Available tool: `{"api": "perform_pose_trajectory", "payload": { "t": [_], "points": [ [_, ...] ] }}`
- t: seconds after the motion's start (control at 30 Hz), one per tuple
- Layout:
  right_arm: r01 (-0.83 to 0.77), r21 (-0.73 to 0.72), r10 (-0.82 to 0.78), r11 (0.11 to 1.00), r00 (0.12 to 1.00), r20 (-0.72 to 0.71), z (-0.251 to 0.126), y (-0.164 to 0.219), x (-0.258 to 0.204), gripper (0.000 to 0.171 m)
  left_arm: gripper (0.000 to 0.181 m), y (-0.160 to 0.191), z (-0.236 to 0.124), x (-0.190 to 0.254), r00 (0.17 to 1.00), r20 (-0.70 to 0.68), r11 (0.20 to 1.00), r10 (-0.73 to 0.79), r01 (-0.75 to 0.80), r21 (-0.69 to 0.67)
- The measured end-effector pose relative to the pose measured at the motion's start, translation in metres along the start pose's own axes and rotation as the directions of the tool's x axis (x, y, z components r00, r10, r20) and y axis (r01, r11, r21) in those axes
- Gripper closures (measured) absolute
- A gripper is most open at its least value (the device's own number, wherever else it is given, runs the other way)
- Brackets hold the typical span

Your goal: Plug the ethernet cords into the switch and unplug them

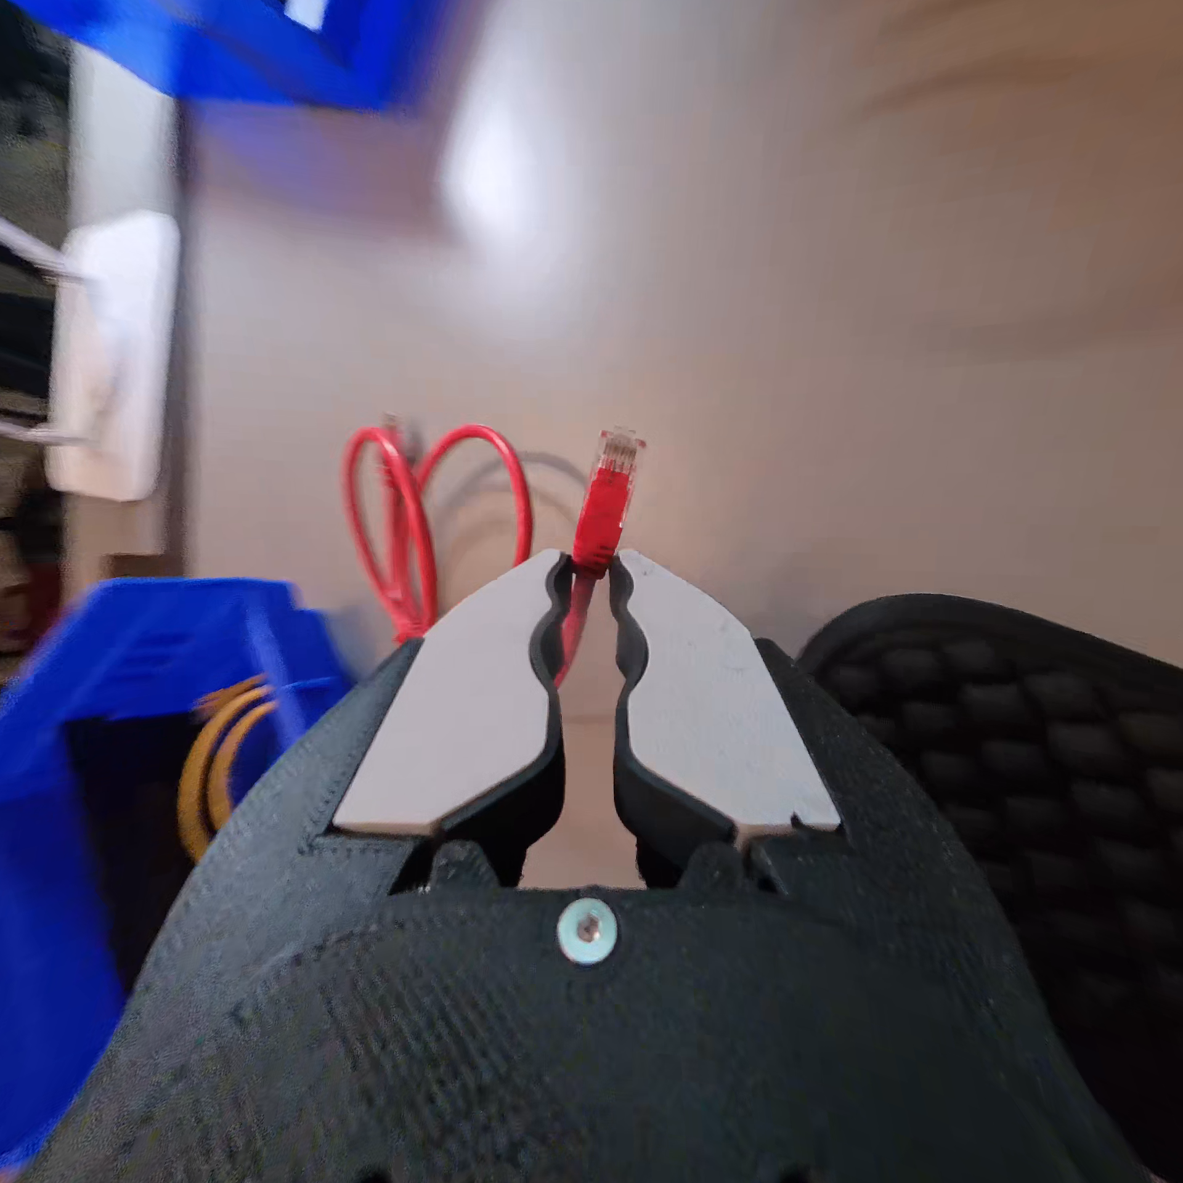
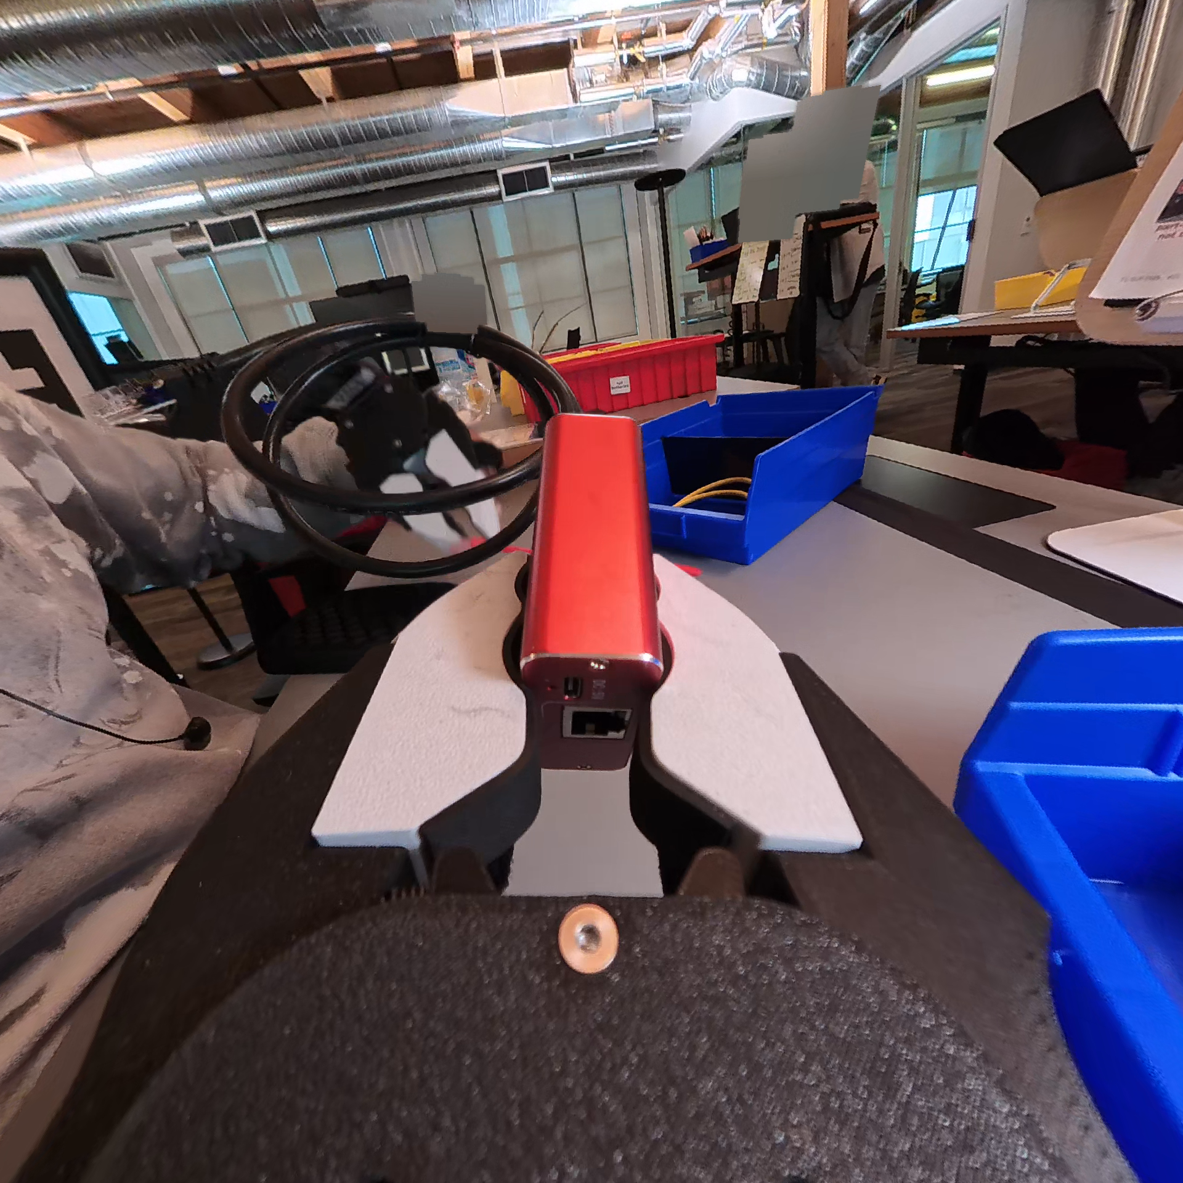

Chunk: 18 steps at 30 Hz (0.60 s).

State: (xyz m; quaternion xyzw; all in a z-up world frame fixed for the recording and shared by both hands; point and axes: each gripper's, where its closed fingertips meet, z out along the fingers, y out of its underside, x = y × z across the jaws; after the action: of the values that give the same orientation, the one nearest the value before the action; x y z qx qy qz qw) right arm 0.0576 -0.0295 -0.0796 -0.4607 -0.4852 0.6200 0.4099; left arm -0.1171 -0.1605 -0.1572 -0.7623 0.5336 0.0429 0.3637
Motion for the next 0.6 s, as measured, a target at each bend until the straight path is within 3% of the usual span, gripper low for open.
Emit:
{"api": "perform_pose_trajectory", "payload": {
  "t": [0.1,0.23,0.37,0.43,0.47,0.53,0.6],
  "points": [
    [-0.006,0.022,0.006,1.000,1.000,-0.001,-0.002,-0.005,0.000,0.142,0.170,-0.020,-0.049,-0.046,0.972,0.234,0.997,0.024,-0.040,0.064],
    [-0.012,0.046,0.012,0.999,1.000,-0.002,-0.004,-0.011,0.000,0.142,0.173,-0.059,-0.140,-0.099,0.844,0.536,0.971,0.023,-0.147,0.189],
    [-0.020,0.054,0.020,0.998,1.000,-0.004,-0.004,-0.012,0.000,0.142,0.172,-0.072,-0.200,-0.135,0.762,0.622,0.919,-0.178,-0.098,0.382],
    [-0.024,0.056,0.024,0.998,1.000,-0.001,-0.003,-0.012,0.000,0.142,0.173,-0.063,-0.191,-0.147,0.806,0.493,0.861,-0.329,0.042,0.506],
    [-0.024,0.054,0.024,0.998,1.000,-0.001,-0.003,-0.011,0.000,0.141,0.173,-0.055,-0.171,-0.146,0.849,0.337,0.820,-0.407,0.178,0.543],
    [-0.026,0.051,0.026,0.998,1.000,0.002,-0.002,-0.011,-0.001,0.142,0.173,-0.040,-0.120,-0.137,0.858,0.049,0.734,-0.511,0.407,0.543],
    [-0.025,0.049,0.025,0.998,1.000,0.001,-0.002,-0.011,-0.001,0.142,0.173,-0.021,-0.063,-0.122,0.838,-0.088,0.729,-0.538,0.515,0.451]
  ]
}}
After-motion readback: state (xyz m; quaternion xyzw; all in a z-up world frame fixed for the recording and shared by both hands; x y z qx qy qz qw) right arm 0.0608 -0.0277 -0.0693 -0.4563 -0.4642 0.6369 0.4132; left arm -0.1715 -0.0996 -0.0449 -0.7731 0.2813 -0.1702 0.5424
